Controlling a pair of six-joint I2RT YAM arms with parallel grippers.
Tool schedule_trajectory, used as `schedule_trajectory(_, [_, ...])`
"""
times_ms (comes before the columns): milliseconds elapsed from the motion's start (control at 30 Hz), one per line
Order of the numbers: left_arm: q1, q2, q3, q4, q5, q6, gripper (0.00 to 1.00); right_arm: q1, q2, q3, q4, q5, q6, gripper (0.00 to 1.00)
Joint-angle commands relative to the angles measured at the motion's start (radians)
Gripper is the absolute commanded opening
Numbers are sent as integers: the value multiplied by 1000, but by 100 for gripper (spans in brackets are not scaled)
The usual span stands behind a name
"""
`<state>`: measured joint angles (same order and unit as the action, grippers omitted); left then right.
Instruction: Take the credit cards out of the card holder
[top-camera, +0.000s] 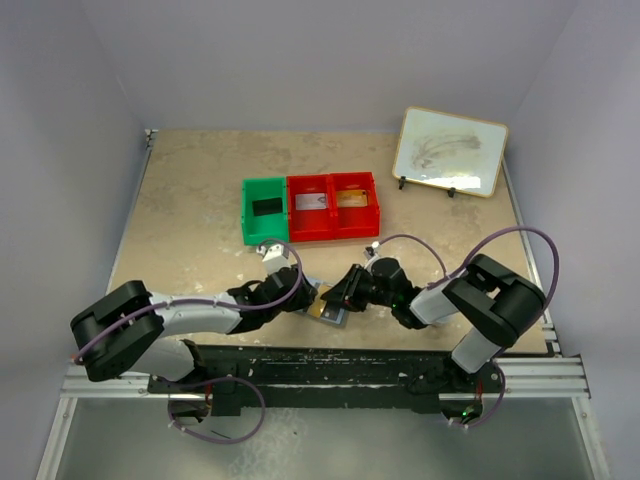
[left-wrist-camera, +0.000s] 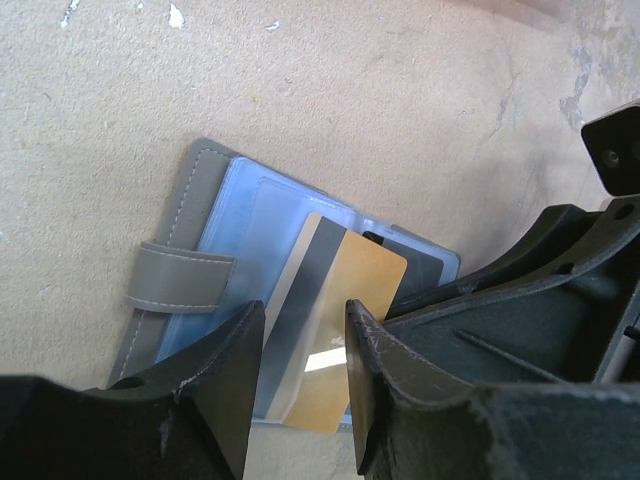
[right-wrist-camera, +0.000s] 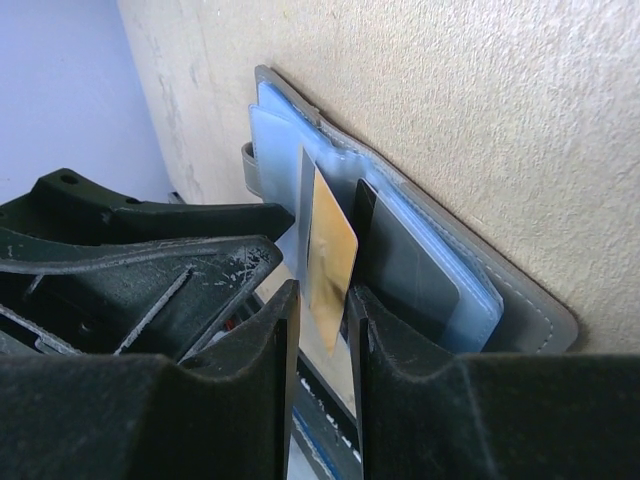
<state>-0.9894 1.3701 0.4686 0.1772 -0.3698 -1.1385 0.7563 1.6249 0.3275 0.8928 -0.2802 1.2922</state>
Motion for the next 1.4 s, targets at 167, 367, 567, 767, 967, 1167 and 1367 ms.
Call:
schedule_trajectory(167, [0,-35,-8,0,-15,-9,35,14,23,31,73,-2,18,28])
schedule_trajectory(367, [0,-41,-10,-2,-15,-12,35,33,51,50,66,5,25,25])
schedule_trajectory(567, [0,-45,-10,-2,-14,-9,30,37,53,22,99,15,42,20])
schedule_trajectory(767, [0,-47,-10,-4,-14,-9,29,37,41,20,66,12,38,11])
schedule_trajectory(967, [0,-50,-10,-12,-16,-9,29,37,33,21,61,15,38,4])
schedule_trajectory(1167, [0,-56,-12,-22,-24,-9,29,35,-16,23,-63,18,49,0])
schedule_trajectory(1367, [0,-54,-21,-23,-37,-16,29,34,-56,3,-85,12,51,0])
